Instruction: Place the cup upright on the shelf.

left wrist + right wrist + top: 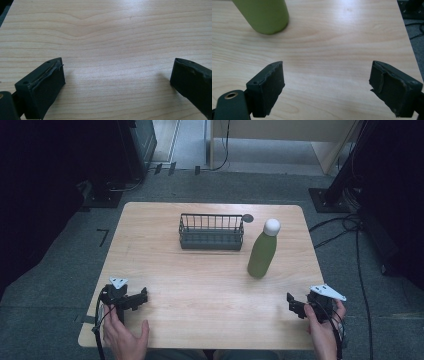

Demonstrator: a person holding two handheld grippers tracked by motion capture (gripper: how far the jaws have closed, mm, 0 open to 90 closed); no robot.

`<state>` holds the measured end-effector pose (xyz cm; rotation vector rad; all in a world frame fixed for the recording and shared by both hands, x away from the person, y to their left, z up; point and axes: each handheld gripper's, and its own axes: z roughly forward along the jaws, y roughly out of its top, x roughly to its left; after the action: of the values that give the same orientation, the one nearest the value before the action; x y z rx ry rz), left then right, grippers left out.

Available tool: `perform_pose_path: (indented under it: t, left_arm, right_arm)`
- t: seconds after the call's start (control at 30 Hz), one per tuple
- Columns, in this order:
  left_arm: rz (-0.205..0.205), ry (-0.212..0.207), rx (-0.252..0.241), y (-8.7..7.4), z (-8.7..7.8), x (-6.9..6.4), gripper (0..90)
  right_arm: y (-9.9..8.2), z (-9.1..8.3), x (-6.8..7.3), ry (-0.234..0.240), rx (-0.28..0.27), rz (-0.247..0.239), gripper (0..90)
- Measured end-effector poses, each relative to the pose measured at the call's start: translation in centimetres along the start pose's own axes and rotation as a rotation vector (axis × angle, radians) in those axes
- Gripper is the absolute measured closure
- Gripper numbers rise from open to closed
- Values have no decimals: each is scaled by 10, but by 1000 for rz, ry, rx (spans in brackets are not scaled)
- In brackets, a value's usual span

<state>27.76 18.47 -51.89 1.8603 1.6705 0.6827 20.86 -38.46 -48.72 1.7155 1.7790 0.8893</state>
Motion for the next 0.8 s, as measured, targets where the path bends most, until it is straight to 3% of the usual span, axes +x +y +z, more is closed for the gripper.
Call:
perform_pose_path:
  t: [0.57,0.8]
  left_arm:
    - [0,0,0,0,0,0,0]
    - [0,0,0,0,0,0,0]
  right_arm:
    - [57,8,36,97,-51,-46,125]
    - [74,12,47,142,-70,-28,123]
